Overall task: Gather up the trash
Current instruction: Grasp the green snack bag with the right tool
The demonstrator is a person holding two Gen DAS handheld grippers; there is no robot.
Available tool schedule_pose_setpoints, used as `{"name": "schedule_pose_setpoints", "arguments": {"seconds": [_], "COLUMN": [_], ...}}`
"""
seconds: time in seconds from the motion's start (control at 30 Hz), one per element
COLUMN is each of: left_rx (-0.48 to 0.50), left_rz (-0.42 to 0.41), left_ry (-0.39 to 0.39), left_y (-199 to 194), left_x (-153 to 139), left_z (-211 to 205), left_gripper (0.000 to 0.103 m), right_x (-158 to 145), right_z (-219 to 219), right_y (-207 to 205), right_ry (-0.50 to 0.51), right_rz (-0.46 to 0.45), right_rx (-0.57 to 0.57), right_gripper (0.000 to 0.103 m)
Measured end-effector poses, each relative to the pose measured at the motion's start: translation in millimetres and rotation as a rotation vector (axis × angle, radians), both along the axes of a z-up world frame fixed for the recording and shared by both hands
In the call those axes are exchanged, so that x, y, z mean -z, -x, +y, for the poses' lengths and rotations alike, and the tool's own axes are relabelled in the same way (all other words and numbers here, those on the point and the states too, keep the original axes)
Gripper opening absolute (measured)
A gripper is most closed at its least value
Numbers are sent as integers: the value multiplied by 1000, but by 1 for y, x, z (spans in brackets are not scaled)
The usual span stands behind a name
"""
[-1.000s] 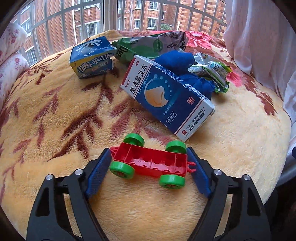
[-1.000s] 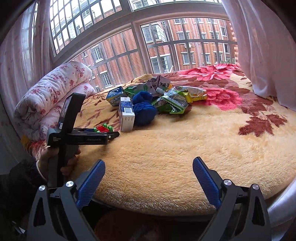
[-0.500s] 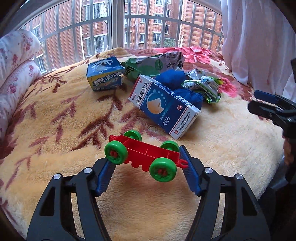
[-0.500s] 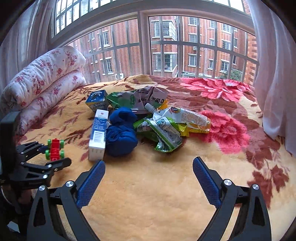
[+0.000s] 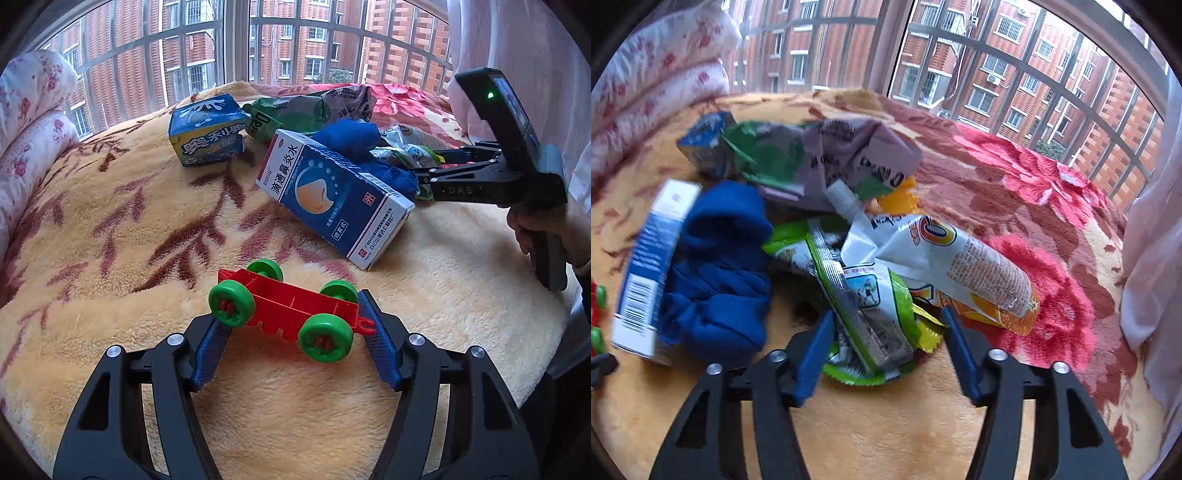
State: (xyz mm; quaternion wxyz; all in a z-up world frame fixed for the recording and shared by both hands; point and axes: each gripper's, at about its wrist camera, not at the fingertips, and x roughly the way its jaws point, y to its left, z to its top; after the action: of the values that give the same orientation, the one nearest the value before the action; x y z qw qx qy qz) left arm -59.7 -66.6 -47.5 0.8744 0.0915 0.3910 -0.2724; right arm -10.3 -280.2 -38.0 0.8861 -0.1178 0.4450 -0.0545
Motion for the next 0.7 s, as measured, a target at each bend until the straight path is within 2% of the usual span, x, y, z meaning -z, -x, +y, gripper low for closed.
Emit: {"name": "schedule_pose_setpoints", "arguments": {"seconds": [0.03, 0.07, 0.1, 0.27, 0.4, 0.5, 0.7], "left_rx": [1, 2, 1, -2, -4, -5, -10], "left_rz": [0, 0, 2, 7, 4, -10, -28], "left_ry": [1, 3, 5, 18, 40, 46, 71], "left_y": [0, 0, 0, 1, 5, 9, 17], "left_x": [0, 0, 0, -3, -10, -15, -27], "left_z": [0, 0, 1, 3, 7, 10, 13], "left_gripper": [65, 65, 65, 65, 65, 65, 65], "right_x": [1, 0, 0, -12, -30, -44, -71], "right_z": [3, 5, 6, 4, -6, -10, -6], "right_y": [2, 5, 6, 21, 37, 50, 76], "right_ry": [18, 27, 19, -43, -173, -232, -259], "right_rz": [-13, -17, -13, -34, -62, -90, -171], "right_rx": [2, 1, -2, -3, 14, 19, 33], "right_gripper": [54, 48, 36, 32, 31, 31, 31]}}
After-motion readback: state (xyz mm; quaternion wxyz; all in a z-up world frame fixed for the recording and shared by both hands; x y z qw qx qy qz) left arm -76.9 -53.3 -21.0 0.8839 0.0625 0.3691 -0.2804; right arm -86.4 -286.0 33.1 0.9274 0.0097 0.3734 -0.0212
